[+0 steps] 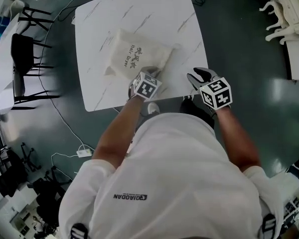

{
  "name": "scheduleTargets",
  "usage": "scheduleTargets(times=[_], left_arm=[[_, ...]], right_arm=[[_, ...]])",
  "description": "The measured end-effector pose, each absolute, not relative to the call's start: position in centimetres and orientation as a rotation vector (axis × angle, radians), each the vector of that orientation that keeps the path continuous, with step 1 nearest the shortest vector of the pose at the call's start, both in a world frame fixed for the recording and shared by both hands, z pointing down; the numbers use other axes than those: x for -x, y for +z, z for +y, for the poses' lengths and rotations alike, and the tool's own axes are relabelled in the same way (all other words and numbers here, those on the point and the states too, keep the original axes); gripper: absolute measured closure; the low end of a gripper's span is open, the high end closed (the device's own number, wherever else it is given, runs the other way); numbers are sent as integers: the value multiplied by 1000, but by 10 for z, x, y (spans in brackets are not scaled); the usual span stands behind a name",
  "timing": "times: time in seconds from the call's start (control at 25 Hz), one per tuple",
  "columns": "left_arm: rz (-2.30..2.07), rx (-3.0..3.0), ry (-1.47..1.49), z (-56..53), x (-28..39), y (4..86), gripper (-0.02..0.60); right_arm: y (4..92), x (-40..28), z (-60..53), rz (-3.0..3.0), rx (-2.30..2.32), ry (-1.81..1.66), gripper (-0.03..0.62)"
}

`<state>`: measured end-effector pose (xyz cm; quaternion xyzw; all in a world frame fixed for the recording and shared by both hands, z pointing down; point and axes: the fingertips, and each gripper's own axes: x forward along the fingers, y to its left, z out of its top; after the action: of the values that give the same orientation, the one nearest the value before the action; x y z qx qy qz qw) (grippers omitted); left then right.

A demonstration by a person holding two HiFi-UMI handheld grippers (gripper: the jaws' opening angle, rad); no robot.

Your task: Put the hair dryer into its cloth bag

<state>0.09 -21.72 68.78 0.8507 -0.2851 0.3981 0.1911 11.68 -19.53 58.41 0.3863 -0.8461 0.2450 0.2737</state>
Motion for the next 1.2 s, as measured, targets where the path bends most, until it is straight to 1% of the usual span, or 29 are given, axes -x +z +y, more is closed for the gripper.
scheduleTargets(times=[0.2, 0.4, 0.52, 0.68, 0.76, 0.8, 0.92, 1.08, 1.2], left_arm=[[-740, -2437, 1066, -204, 4, 674, 451], [-756, -2503, 951, -190, 33, 641, 451], [-785, -2524, 869, -183, 52, 618, 464], [-807, -2552, 792, -166, 73, 578, 516], [-811, -2559, 763, -150, 82, 562, 538], [-819, -2559, 752, -142, 84, 556, 546], [-864, -2537, 721, -122, 87, 543, 554], [-970, -2450, 609, -94, 91, 521, 554], [-1027, -2385, 471, -72, 84, 504, 554]], right_arm=[[570, -103, -180, -2269, -1116, 655, 434], [560, -68, -157, -2302, -1181, 675, 437], [546, -55, -146, -2336, -1218, 679, 445], [527, -43, -135, -2392, -1228, 694, 464], [517, -37, -127, -2425, -1208, 680, 486], [511, -36, -124, -2442, -1200, 664, 510], [495, -36, -114, -2495, -1173, 619, 569], [476, -31, -93, -2556, -1086, 601, 572], [465, -39, -70, -2585, -1025, 571, 572]])
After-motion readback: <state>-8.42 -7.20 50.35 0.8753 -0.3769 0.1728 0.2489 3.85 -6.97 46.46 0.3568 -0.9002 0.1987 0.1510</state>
